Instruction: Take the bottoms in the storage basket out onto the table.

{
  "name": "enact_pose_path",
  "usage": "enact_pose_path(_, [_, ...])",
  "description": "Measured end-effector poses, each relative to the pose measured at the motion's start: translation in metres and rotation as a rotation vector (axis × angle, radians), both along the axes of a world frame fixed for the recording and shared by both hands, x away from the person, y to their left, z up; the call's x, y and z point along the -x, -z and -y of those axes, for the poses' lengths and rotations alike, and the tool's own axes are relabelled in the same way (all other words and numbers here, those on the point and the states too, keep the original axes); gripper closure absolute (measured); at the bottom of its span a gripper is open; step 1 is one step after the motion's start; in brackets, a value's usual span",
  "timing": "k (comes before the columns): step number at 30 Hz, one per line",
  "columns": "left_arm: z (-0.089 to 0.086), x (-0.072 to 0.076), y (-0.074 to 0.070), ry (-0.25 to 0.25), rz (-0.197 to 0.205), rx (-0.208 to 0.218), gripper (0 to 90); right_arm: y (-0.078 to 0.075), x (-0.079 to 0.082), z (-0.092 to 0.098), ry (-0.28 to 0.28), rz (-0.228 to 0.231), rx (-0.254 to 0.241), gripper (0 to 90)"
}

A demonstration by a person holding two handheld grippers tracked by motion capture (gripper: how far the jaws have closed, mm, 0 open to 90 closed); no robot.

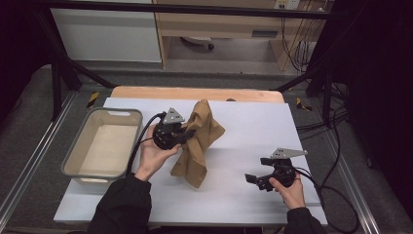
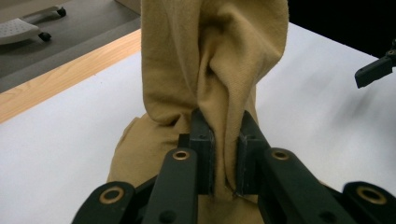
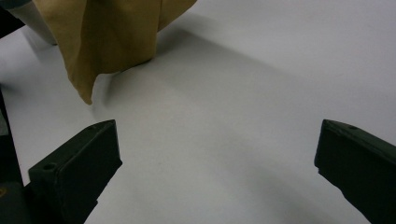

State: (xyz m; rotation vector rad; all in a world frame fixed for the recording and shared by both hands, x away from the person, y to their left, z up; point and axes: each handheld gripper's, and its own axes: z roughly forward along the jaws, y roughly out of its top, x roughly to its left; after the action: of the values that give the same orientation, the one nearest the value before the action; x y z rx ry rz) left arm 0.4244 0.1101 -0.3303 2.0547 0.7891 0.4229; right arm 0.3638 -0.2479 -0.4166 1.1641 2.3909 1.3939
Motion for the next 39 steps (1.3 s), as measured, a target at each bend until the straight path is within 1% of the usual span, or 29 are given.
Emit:
enact_pose_path(14, [0.014, 0.000, 0.015, 0.026, -0.011, -0.006, 79.6, 0.000, 0.000, 0.000, 0.002, 0.000, -0.001, 0.7])
enact_pose_path(26, [0.021, 0.000, 0.025, 0.028, -0.024, -0.011, 78.9, 0.000, 0.000, 0.000, 0.001, 0.000, 0.001, 0.7])
enact_pose_path(33, [0.025, 0.000, 0.033, 0.036, -0.039, -0.022, 78.0, 0.000, 0.000, 0.000, 0.001, 0.000, 0.001, 0.7])
enact_pose_path(39, [0.031, 0.001, 0.039, 0.047, -0.048, -0.045, 76.7, 0.000, 0.000, 0.000, 0.001, 0.000, 0.000, 0.7])
